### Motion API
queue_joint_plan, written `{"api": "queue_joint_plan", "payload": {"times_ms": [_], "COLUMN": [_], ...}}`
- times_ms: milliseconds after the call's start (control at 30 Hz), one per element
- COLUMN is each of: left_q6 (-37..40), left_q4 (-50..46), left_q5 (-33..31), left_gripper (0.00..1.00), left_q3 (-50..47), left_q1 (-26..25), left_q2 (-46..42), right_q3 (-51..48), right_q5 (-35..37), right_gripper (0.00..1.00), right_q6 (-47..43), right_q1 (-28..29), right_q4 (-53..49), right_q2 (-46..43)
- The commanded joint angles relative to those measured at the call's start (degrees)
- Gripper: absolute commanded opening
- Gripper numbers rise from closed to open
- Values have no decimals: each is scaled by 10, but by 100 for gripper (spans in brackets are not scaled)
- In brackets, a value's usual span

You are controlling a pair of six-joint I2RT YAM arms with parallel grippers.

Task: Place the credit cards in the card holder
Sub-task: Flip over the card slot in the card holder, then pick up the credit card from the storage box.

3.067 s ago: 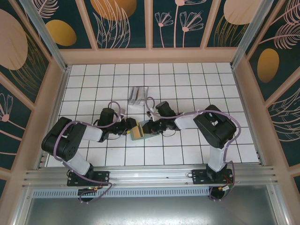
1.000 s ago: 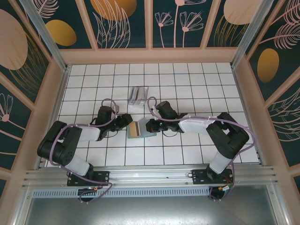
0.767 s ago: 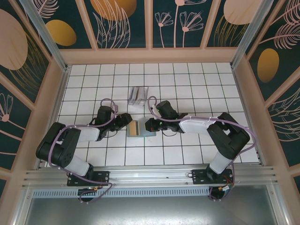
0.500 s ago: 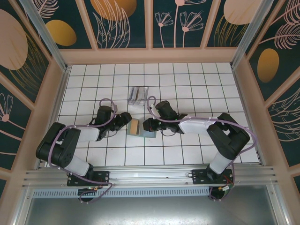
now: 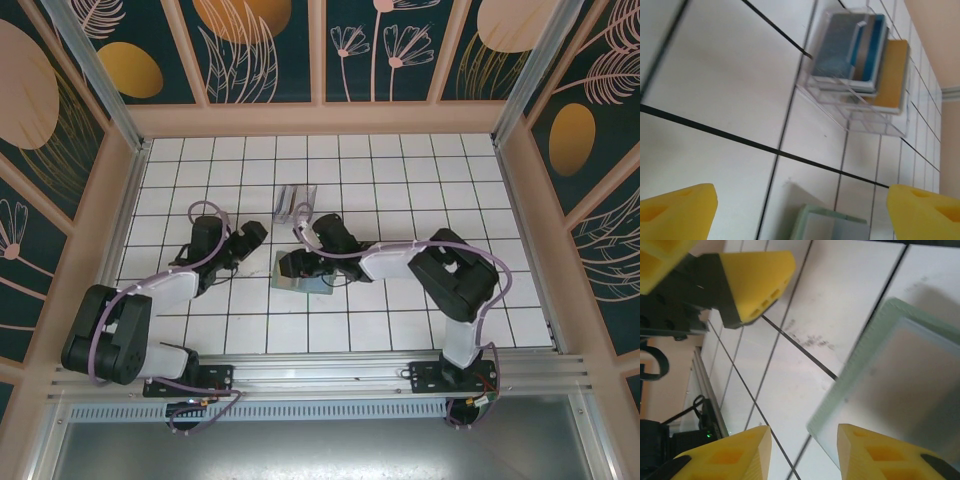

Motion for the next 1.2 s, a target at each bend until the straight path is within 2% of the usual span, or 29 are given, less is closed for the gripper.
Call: {"api": "queue_joint_plan", "payload": {"times_ms": [0,67,133,233,367,467,533,633,700,733,867,1167], "left_q6": [3,19,34,44,69,115,134,142,155,165,201,234], "left_q4": [-26,-21,-24,-15,-41,-85,-101,-117,-137,-149,-198,-284], "left_q5": [12,14,12,14,-21,-69,-107,-108,-129,-149,-167,-186], "left_gripper": [89,89,89,86,84,84,85,84,84,84,83,80], "left_q3": [19,28,42,58,96,147,175,223,256,268,360,498], "left_q1": [17,18,18,17,4,-32,-58,-76,-89,-98,-124,-148], "left_q2": [9,12,18,24,22,16,21,52,76,90,157,295], "right_q3": [20,18,16,3,-25,-69,-92,-114,-136,-144,-162,-188], "right_q5": [-28,-25,8,104,250,363,408,401,382,376,353,316], "right_gripper": [42,43,44,47,50,61,70,78,91,93,94,93], "right_q6": [27,6,-33,-106,-179,-196,-193,-157,-139,-131,-122,-133], "right_q1": [7,3,-2,-9,-24,-38,-59,-122,-165,-178,-226,-256], "right_q4": [56,44,0,-71,-130,-116,-102,-96,-79,-76,-79,-83], "right_q2": [15,6,-27,-96,-195,-274,-312,-347,-360,-366,-376,-385]}}
